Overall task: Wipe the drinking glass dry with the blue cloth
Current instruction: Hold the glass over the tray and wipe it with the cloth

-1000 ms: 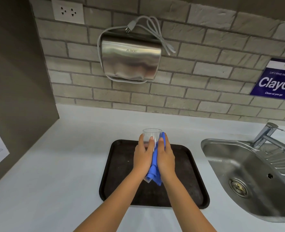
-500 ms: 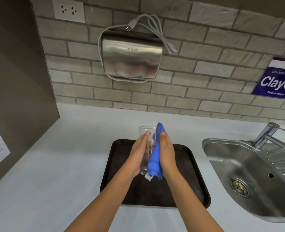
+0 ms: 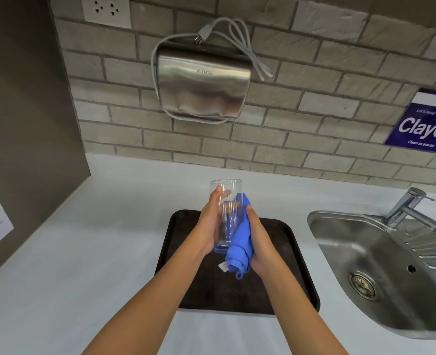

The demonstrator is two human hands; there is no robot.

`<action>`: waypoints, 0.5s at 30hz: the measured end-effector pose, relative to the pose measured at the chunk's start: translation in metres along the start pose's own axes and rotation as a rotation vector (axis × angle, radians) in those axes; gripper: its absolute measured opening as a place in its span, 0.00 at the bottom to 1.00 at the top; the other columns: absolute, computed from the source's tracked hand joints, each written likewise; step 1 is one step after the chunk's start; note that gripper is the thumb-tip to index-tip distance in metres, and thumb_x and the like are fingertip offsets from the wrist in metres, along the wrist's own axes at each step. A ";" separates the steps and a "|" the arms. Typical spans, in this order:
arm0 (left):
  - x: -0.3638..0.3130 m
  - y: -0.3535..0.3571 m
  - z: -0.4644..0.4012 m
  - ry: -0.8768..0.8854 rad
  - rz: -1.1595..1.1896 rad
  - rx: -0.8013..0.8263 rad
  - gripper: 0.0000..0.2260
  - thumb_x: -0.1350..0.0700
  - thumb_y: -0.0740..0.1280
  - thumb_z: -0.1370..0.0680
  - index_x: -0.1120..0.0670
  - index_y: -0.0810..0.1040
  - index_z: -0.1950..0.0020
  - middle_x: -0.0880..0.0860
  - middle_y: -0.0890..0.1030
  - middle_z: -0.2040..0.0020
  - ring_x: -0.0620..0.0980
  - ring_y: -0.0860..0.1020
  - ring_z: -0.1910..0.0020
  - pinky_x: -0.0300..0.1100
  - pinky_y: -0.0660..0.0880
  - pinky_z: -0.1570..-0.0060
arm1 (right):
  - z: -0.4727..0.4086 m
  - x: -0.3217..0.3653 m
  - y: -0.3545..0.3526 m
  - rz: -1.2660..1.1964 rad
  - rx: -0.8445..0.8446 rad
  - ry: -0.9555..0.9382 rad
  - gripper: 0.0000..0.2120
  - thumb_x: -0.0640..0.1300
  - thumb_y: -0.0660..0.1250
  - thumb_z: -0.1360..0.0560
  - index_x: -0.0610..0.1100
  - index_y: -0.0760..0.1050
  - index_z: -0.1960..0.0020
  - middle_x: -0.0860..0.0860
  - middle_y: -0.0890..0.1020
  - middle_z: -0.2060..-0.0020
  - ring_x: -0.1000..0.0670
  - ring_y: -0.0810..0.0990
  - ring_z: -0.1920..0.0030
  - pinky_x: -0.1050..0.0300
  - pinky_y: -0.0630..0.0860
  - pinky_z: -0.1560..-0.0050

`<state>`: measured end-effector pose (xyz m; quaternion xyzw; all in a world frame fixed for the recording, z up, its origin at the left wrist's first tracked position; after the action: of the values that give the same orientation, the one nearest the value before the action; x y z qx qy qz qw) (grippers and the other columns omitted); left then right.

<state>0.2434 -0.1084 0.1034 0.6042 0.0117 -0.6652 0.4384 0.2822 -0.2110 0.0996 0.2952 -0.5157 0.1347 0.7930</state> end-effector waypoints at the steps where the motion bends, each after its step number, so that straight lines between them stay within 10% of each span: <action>1: -0.002 0.001 -0.001 -0.002 0.028 0.000 0.24 0.35 0.59 0.22 0.50 0.80 0.39 0.56 0.85 0.43 0.57 0.82 0.44 0.56 0.77 0.39 | 0.001 -0.003 0.000 -0.025 0.009 0.066 0.20 0.58 0.60 0.19 0.44 0.81 0.44 0.41 0.85 0.46 0.40 0.84 0.46 0.41 0.77 0.37; 9: -0.016 -0.005 -0.005 0.310 -0.454 -0.159 0.24 0.39 0.63 0.21 0.49 0.70 0.29 0.51 0.78 0.39 0.45 0.78 0.49 0.35 0.73 0.59 | -0.005 -0.016 -0.001 -0.104 -0.061 0.086 0.21 0.53 0.56 0.17 0.37 0.79 0.46 0.41 0.82 0.53 0.44 0.81 0.54 0.43 0.76 0.40; 13: -0.006 -0.009 -0.004 0.346 -0.457 -0.192 0.32 0.42 0.68 0.23 0.50 0.62 0.23 0.52 0.77 0.37 0.49 0.78 0.43 0.35 0.76 0.53 | -0.004 -0.016 0.003 0.208 -0.173 -0.245 0.18 0.52 0.56 0.17 0.51 0.75 0.31 0.48 0.79 0.35 0.50 0.78 0.35 0.46 0.72 0.30; 15: -0.005 -0.011 -0.004 0.261 -0.345 -0.189 0.31 0.42 0.69 0.23 0.50 0.63 0.24 0.55 0.79 0.36 0.52 0.81 0.42 0.46 0.80 0.43 | 0.008 -0.020 0.016 0.379 -0.167 -0.423 0.18 0.54 0.55 0.17 0.69 0.64 0.29 0.60 0.73 0.33 0.66 0.74 0.38 0.63 0.72 0.35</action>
<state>0.2393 -0.0965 0.1001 0.6303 0.2337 -0.6426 0.3677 0.2598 -0.2014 0.0894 0.1490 -0.7248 0.1730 0.6500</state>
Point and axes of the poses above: each hand's wrist, its own z-axis away from the middle knuckle, its own y-axis out of the palm, x = y × z, the point moved 5 cm from there along -z, towards the middle knuckle
